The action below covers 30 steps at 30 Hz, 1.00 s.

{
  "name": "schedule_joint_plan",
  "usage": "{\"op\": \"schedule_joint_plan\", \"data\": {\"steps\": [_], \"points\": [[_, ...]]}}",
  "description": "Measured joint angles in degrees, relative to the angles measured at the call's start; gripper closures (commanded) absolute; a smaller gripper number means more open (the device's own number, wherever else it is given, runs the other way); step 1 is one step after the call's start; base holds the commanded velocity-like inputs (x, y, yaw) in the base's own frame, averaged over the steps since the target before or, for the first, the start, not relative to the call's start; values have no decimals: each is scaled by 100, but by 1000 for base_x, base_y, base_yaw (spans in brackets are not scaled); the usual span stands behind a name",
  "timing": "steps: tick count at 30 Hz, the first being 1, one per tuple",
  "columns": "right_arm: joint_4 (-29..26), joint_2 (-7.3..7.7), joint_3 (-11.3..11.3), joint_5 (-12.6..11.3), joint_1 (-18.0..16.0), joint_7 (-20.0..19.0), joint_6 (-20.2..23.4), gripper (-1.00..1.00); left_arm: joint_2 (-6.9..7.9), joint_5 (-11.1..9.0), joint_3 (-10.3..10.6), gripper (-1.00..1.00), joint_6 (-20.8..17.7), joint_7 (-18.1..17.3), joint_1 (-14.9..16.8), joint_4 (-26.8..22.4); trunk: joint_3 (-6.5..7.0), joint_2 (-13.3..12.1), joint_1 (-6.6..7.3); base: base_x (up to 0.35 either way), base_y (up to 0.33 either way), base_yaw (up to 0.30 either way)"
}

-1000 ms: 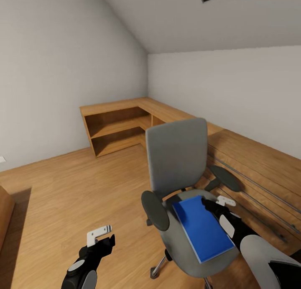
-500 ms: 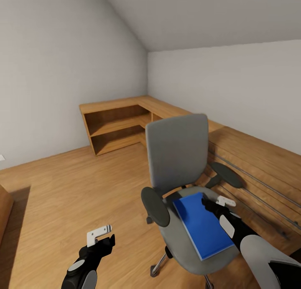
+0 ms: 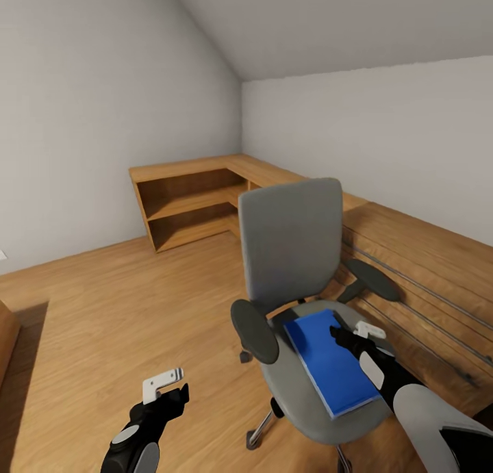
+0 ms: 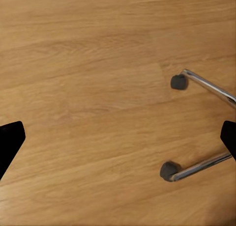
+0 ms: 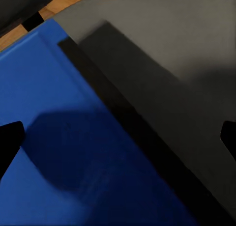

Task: In the bedroom, organize the workspace by keeping the computer under the desk, ensuring the monitor is on the desk, placing the keyboard on the desk next to the monitor, placing the mouse on the desk next to the keyboard, moving the folder from the swivel chair onto the desk next to the mouse, stacking the notebook on top of the folder with the pen on top of the notebook, and positioning the swivel chair next to the desk.

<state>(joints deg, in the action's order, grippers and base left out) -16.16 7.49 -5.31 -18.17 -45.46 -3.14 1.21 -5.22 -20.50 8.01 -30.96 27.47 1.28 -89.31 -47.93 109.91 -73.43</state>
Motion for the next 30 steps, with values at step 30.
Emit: {"op": "schedule_joint_plan", "data": {"steps": [30], "points": [[-89,8,-9,38,0,7,6,-100,11,-17,-281,-100,-13,-44,0,141,-37,81,-48,-105,0,0]]}}
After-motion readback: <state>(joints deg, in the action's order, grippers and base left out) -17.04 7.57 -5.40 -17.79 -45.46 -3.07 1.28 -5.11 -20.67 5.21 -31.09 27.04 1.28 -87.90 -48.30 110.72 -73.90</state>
